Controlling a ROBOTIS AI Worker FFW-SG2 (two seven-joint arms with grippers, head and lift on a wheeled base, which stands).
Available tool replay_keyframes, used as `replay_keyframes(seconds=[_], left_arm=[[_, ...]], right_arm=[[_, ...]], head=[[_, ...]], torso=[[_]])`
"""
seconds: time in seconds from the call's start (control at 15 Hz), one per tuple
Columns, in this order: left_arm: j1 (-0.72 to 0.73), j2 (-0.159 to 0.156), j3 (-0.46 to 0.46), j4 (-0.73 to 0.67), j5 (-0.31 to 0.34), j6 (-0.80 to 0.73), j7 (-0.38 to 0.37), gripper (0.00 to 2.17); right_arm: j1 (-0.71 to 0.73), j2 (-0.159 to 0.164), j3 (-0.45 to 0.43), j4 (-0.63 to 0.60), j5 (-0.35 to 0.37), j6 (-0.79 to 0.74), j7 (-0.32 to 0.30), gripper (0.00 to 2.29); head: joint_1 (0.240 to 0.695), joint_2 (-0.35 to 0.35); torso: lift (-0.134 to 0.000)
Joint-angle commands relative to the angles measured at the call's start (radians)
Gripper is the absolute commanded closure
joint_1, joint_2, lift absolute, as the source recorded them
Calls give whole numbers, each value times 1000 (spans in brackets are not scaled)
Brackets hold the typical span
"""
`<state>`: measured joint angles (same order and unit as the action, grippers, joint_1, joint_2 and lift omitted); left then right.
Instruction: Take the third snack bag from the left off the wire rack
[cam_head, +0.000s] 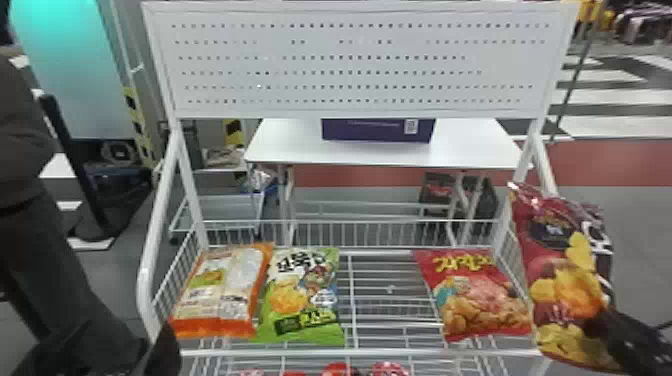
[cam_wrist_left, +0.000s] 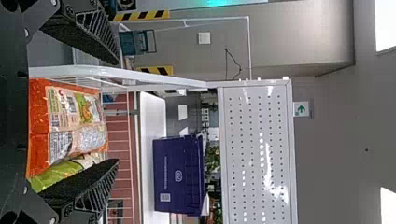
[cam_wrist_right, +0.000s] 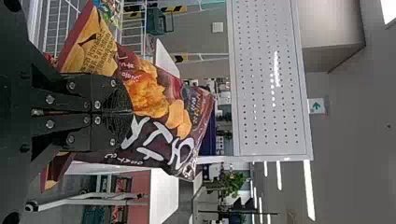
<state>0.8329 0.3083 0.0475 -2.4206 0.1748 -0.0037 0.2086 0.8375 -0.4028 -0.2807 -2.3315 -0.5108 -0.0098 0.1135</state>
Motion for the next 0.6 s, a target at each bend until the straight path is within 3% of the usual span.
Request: replay_keyframes(seconds=[0.0, 0.53], left_arm=[[0, 0, 0, 0, 0, 0, 0, 147], [-2, 0, -2, 0, -1, 0, 0, 147]], right_arm=[[0, 1, 0, 0, 0, -3, 0, 2243], [0, 2, 0, 8, 0, -22, 0, 2243]], head=[[499, 0], [499, 0]], torso=[[0], [0]])
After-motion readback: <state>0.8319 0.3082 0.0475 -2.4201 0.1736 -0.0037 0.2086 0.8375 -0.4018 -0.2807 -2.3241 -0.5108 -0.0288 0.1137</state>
